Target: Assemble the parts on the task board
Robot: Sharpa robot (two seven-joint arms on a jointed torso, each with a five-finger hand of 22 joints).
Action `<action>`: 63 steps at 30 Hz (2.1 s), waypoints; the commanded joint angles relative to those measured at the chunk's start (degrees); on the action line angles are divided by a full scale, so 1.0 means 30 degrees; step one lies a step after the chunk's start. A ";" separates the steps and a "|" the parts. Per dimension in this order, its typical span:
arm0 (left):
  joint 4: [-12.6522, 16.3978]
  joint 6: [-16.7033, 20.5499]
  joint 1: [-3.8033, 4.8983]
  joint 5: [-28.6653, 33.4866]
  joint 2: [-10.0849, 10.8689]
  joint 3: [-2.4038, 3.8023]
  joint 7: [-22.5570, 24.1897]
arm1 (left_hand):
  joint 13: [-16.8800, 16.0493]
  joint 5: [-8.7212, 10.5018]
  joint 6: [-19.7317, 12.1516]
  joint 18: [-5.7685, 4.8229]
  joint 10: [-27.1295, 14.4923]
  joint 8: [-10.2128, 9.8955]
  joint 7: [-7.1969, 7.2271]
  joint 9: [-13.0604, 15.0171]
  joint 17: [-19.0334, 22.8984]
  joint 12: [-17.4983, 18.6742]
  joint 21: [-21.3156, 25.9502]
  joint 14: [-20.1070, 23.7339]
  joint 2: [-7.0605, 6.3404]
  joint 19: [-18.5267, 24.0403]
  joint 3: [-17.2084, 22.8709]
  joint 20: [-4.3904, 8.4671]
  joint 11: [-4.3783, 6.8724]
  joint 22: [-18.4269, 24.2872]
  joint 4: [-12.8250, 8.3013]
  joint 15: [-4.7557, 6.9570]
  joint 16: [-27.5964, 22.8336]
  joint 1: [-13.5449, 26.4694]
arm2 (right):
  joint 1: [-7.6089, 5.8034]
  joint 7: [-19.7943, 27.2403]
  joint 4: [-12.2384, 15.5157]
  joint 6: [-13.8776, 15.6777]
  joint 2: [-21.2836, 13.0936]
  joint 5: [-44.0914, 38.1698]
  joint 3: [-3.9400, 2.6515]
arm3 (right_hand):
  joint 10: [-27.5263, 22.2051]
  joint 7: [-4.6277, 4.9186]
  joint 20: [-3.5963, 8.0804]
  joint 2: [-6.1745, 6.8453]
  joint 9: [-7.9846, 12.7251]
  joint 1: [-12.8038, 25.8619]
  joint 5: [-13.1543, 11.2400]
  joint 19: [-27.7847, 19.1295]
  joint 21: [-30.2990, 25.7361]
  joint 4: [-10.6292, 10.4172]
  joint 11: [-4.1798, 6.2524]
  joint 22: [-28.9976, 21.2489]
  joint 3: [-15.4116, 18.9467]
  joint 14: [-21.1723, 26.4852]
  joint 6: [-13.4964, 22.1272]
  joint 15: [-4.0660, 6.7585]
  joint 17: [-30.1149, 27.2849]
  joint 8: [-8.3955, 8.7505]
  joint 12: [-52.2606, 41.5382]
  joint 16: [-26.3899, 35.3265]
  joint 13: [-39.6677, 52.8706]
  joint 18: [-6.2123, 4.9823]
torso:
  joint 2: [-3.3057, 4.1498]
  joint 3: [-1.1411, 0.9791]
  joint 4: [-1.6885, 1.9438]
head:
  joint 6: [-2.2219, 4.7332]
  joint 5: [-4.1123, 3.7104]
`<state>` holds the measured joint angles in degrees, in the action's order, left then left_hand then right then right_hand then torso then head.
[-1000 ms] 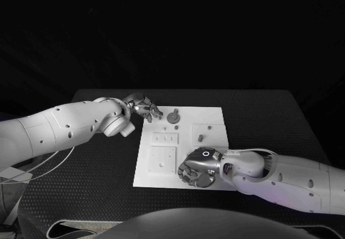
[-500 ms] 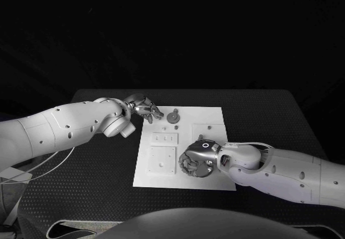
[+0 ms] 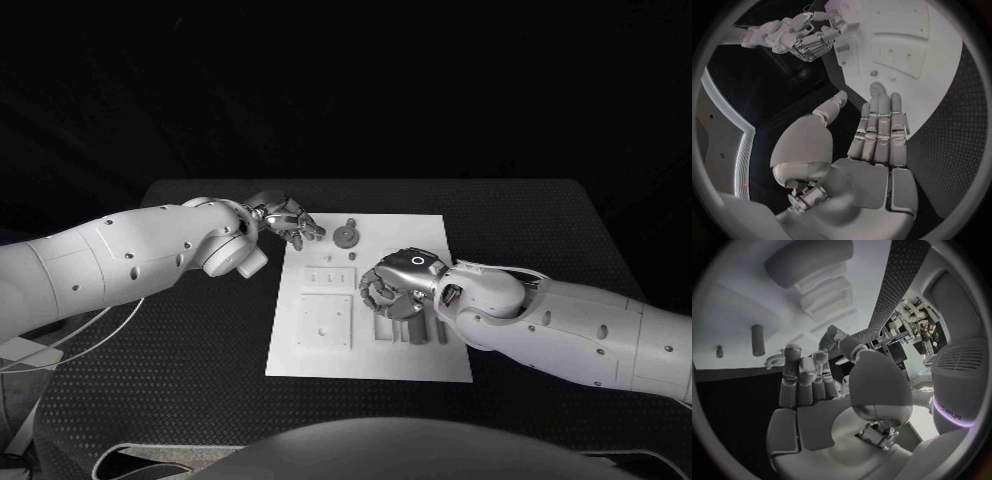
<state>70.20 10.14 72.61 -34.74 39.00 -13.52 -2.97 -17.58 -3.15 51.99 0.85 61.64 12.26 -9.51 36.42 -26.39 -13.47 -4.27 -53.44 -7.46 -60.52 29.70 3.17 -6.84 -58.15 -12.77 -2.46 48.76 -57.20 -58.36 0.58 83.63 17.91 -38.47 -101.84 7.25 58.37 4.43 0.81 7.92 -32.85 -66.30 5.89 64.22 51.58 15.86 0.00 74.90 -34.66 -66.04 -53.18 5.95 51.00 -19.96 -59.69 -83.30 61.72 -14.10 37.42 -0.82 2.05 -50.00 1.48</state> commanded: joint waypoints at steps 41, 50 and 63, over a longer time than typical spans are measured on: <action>0.0692 0.1075 0.0004 0.1608 0.0886 0.0000 0.4267 | -0.0043 0.0038 -0.0222 0.0203 0.0244 0.0222 0.0027 -0.0259 -0.0485 0.0344 0.0145 0.0263 0.0200 0.0356 -0.0080 -0.0162 -0.0001 0.0315 -0.0812 -0.0189 -0.0600 -0.1087 | -0.0034 0.1806 -0.3600 -0.2000 0.0038 2.0832 -0.1609 | -0.0811 0.0937 -0.0222 -0.0932 -0.0076 0.1060 0.0037 -0.0278 -0.0291 0.0023 -0.0308 0.0340 0.0158 0.0358 -0.0171 -0.0247 -0.0060 0.0658 -0.0480 -0.0098 -0.0584 -0.0300 | 0.0031 -0.0004 -0.0016 | 0.2022 -0.0173; 0.1082 0.2686 -0.0007 -0.2057 0.0872 0.0000 0.6058 | -0.0081 0.0001 -0.0141 0.0184 0.0087 0.0343 0.0137 -0.0408 -0.0809 0.0557 0.0128 0.0553 -0.0108 0.0714 0.0153 -0.0335 -0.0102 0.0451 -0.1229 -0.0375 -0.0935 -0.2601 | -0.0242 0.1657 -0.4998 -0.4931 0.0357 2.5174 -0.1854 | -0.0966 0.0967 -0.0259 -0.1187 -0.0125 0.1279 0.0038 -0.0361 -0.0297 0.0102 -0.0341 0.0362 0.0297 0.0482 -0.0165 -0.0285 -0.0043 0.0704 -0.0636 -0.0154 -0.0647 -0.0300 | -0.0015 0.0025 -0.0017 | 0.2546 -0.0349; 0.1655 0.6134 -0.0029 -0.6293 0.0196 -0.0008 0.7949 | 0.0101 0.0005 -0.1179 0.0296 -0.1410 0.0034 0.0349 -0.0788 -0.0519 0.1452 0.0215 0.2917 -0.1745 0.3103 0.0366 -0.1559 -0.0724 0.1644 -0.1149 -0.1669 -0.3091 -0.4013 | -0.0577 0.1692 -0.6379 -1.1027 0.0596 3.2750 -0.1854 | -0.1301 0.1034 -0.0336 -0.1339 -0.0177 0.1557 0.0044 -0.0579 -0.0345 0.0134 -0.0415 0.0378 0.0482 0.0767 -0.0064 -0.0361 -0.0006 0.0813 -0.0808 -0.0220 -0.0741 -0.0300 | -0.0002 0.0047 0.0028 | 0.3306 -0.0656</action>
<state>74.77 23.18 72.52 -48.15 39.93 -13.57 17.12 -17.33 -3.15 48.77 0.86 57.67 12.59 -8.35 34.09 -28.02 -9.25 -3.82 -45.12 -12.07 -51.56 30.55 -1.46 -8.93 -53.40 -16.19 -7.49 39.80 -69.47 -59.93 4.76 64.72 -5.49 -36.75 -13.33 1.74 54.91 5.66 -0.23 3.84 -33.25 -62.21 5.77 62.73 50.81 16.28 -1.29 74.90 -33.60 -63.96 -51.95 4.92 50.90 -17.79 -61.91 -83.78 59.55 -14.21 37.38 -0.70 2.05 -40.61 -0.32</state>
